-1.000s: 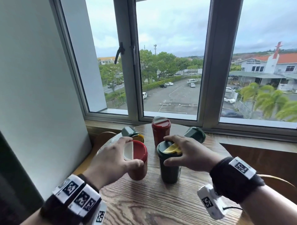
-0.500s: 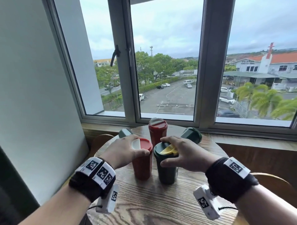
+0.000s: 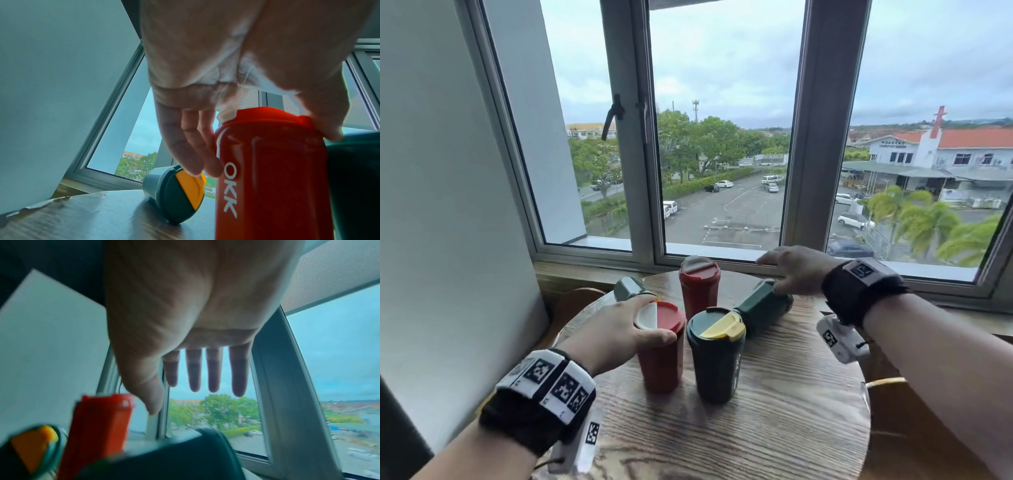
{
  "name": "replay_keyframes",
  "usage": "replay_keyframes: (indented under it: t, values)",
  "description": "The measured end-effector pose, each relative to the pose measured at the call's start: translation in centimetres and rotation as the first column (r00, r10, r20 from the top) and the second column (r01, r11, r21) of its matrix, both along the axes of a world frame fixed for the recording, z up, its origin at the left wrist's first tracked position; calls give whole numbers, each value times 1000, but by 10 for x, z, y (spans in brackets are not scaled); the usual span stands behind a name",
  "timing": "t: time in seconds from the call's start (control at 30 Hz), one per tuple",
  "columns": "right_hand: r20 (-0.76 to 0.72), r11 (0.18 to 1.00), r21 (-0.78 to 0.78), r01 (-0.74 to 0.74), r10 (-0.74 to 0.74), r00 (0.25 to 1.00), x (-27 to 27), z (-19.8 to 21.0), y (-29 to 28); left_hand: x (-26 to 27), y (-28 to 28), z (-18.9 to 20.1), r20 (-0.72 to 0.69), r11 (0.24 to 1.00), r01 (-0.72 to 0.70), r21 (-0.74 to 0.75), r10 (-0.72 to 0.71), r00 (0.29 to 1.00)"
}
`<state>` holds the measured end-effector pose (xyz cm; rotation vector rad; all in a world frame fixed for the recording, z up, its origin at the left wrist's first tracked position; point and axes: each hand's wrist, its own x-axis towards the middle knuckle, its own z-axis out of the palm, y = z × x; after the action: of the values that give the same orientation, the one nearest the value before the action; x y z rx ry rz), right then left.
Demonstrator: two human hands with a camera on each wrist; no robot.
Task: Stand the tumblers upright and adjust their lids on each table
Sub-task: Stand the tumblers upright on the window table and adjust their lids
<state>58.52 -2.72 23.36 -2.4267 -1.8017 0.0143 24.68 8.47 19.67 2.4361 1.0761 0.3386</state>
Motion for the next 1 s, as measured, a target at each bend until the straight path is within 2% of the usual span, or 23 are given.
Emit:
replay_keyframes:
  t: [0.13, 0.33, 0.53, 0.7, 0.83, 1.0]
  values:
    - [136, 972, -234, 9, 24, 990, 21, -19, 24, -2, 2, -4, 8, 1000, -4, -19, 4, 1000]
    - [272, 920, -392, -10, 126, 954, 38, -43, 48, -2, 5, -6, 20, 999, -21, -45, 22, 1000]
    - [275, 945, -295, -142, 226, 934, 40, -48, 45, 0, 3, -5, 20, 998, -32, -52, 33, 999]
    - [101, 973, -181, -145, 165, 981, 37, -31, 30, 0, 3, -6, 21, 998, -39, -52, 40, 999]
    - [-89, 979, -41, -199, 195, 977, 24, -15, 18, 0, 5, -8, 17, 997, -51, -56, 52, 999]
    - [-153, 963, 61, -261, 268, 951, 3, -7, 12, -2, 7, -11, 10, 998, -55, -32, 56, 998]
